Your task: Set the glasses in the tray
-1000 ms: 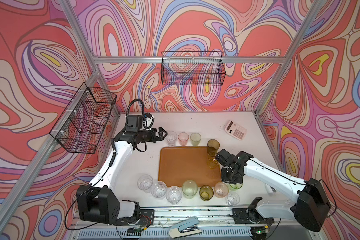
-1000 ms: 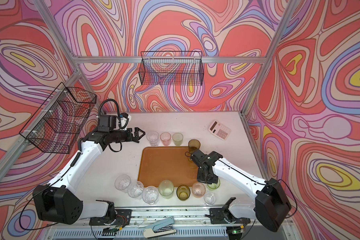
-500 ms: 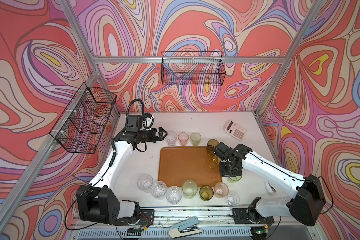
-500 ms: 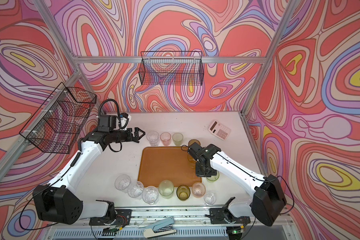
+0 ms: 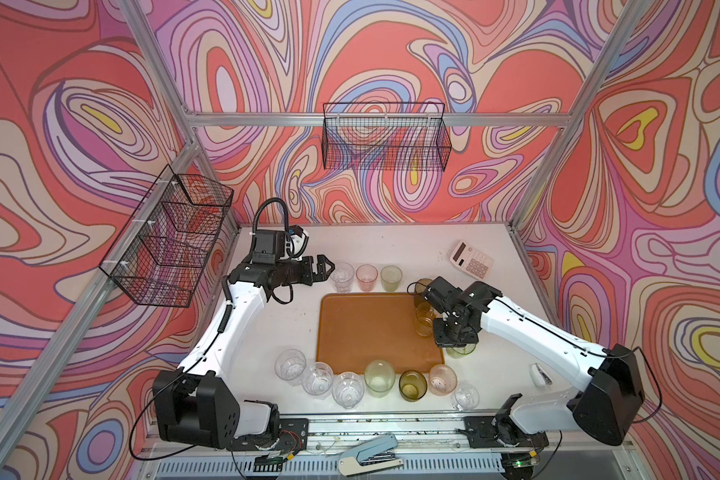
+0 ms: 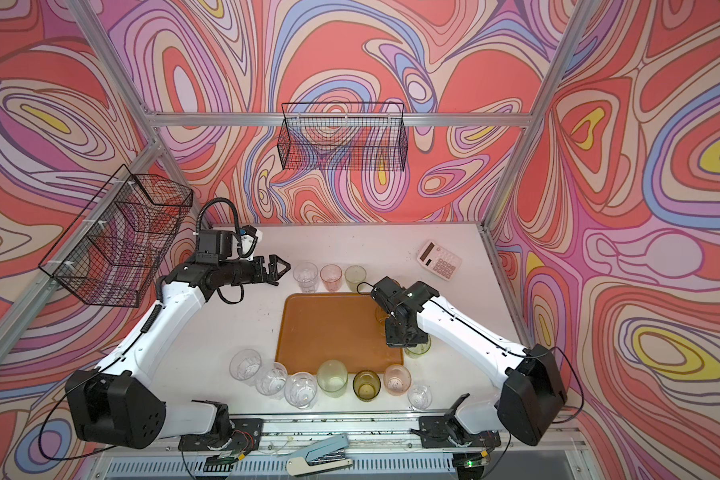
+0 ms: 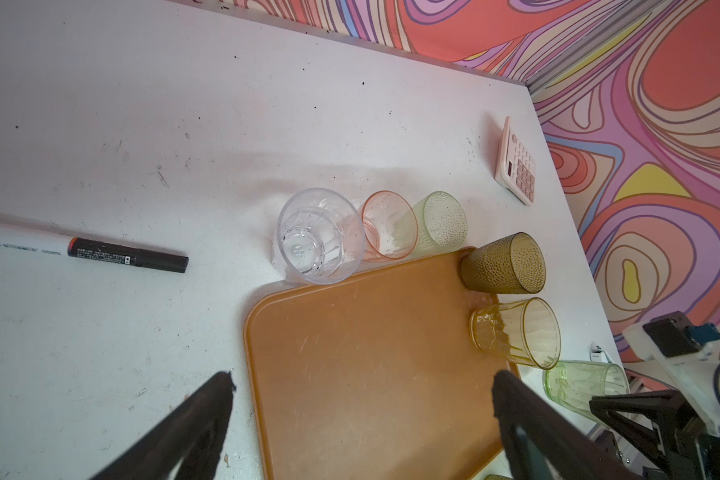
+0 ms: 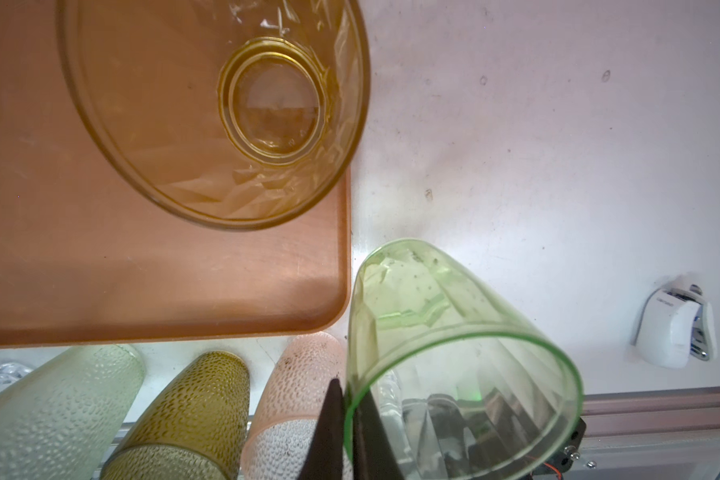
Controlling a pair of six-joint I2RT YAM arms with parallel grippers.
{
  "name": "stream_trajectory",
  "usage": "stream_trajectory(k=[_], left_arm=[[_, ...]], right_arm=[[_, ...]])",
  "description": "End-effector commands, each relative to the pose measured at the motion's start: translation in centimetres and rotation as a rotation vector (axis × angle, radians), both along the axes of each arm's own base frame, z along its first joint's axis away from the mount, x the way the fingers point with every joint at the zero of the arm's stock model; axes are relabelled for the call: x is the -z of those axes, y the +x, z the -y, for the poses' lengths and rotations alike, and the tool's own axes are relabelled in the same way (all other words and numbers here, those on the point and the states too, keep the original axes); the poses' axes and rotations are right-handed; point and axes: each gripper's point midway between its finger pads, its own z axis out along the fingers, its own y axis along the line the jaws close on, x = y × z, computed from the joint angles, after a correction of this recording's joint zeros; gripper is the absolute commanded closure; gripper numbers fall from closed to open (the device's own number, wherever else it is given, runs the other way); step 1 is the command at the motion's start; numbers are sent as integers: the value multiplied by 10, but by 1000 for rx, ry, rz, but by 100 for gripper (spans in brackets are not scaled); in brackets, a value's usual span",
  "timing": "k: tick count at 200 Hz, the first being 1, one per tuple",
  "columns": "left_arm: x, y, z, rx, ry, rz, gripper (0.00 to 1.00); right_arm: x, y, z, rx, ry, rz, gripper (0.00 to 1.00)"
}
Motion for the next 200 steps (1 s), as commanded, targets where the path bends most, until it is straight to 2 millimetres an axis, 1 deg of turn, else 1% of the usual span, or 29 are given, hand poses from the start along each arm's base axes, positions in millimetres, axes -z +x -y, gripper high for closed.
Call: stream_trajectory(k=[1, 57, 126, 200], left_arm=[[-2, -2, 0, 5, -2, 11, 0], [-2, -2, 1, 6, -4, 8, 0], [-3, -3, 1, 7, -5, 12, 0], [-2, -3, 1, 7, -5, 11, 0]], right_arm=[[-4, 8, -14, -25, 40, 17, 100], [-1, 11, -33, -46, 82, 22, 100], [4, 12, -49, -76, 92, 16, 100], [15, 7, -59, -96, 72, -4, 100]])
